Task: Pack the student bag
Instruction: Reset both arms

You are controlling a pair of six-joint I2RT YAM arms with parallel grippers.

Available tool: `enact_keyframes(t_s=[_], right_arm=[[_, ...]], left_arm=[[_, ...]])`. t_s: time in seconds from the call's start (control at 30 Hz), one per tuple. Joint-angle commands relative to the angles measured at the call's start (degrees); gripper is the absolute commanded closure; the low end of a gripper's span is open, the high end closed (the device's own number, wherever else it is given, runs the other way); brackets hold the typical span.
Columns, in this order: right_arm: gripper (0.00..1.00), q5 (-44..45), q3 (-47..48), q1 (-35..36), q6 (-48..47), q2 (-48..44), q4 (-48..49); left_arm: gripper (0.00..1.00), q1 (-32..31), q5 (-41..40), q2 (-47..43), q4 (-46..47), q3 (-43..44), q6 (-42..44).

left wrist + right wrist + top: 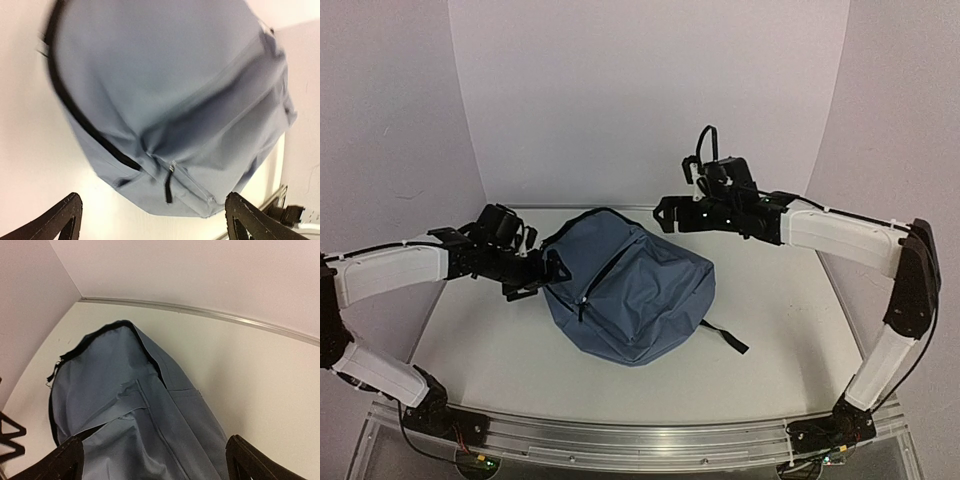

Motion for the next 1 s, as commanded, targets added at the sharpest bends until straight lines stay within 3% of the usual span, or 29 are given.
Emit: enact_keyframes(t_s=[0.0, 0.2, 0.43, 0.67, 0.83, 0.97], right_arm=[[0.02, -2.5, -4.3, -4.1, 2.7, -6.5, 1.0], [0.02, -3.9, -11.9, -14.5, 6.3, -12.1, -0.5], [0.02, -4.8, -20.0, -28.8, 7.1, -22.2, -1.0], [0.02, 5.5, -28.3, -31.4, -0.1, -39.5, 5.9], [0.02, 6.3, -37.5, -31.4, -7.0, -51.8, 17.7], [0.02, 7.4, -45.5, -31.4, -8.9, -59.5, 24.4]], left_arm=[[0.00, 9.2, 1.8, -4.0, -6.9, 3.8, 6.5], [0.00, 23.3, 4.0, -6.2, -9.9, 5.5, 11.3], [0.00, 38.1, 4.1, -14.8, -10.8, 4.8, 12.6], [0.00, 38.8, -9.4, -29.0, -9.1, 3.6, 19.5], [0.00, 38.8, -13.3, -34.9, -8.8, 3.0, 25.9], [0.00, 38.8, -14.5, -40.9, -6.5, -2.4, 26.3]])
